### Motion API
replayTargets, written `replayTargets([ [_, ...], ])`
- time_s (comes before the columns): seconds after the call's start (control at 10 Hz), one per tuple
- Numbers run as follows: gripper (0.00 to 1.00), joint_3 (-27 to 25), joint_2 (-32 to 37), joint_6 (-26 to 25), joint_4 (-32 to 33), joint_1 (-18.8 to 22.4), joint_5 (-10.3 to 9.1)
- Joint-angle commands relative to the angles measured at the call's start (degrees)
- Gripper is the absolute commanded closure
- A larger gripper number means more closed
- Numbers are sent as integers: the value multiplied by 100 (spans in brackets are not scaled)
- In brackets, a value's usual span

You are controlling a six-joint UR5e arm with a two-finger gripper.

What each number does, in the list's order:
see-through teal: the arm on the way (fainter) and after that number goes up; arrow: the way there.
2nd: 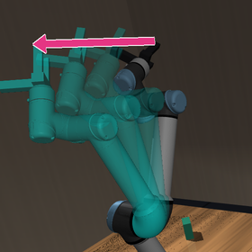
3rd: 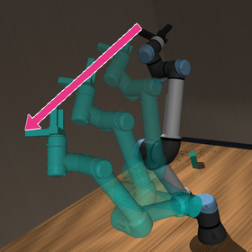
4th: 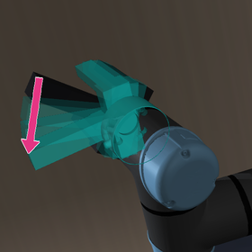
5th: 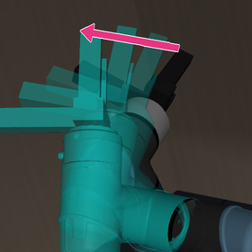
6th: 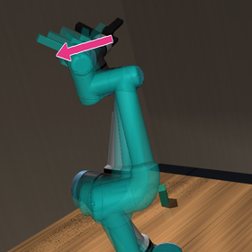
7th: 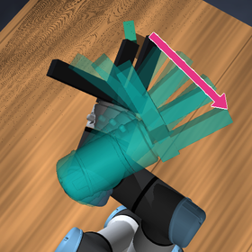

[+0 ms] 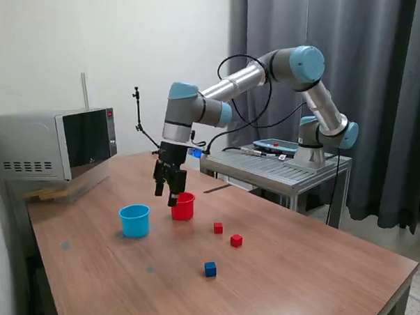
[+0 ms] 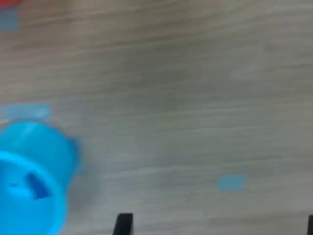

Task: Place red objects in the red bin, and blue objects in the blue bin.

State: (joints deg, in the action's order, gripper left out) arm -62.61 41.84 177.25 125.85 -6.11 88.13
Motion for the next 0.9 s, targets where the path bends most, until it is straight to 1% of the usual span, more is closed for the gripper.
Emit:
replayTargets([
  [0.0, 0, -224, 122, -365, -43, 434, 3],
  [0.1, 0, -269, 175, -506, -52, 566, -6],
  [0.3, 0, -436, 245, -1049, -78, 829, -24],
  [0.5, 0, -524, 263, -1559, -87, 901, -24],
  [0.6, 0, -559, 263, -1727, -78, 901, -24],
  [0.8, 0, -533, 167, -1816, -78, 919, -50],
])
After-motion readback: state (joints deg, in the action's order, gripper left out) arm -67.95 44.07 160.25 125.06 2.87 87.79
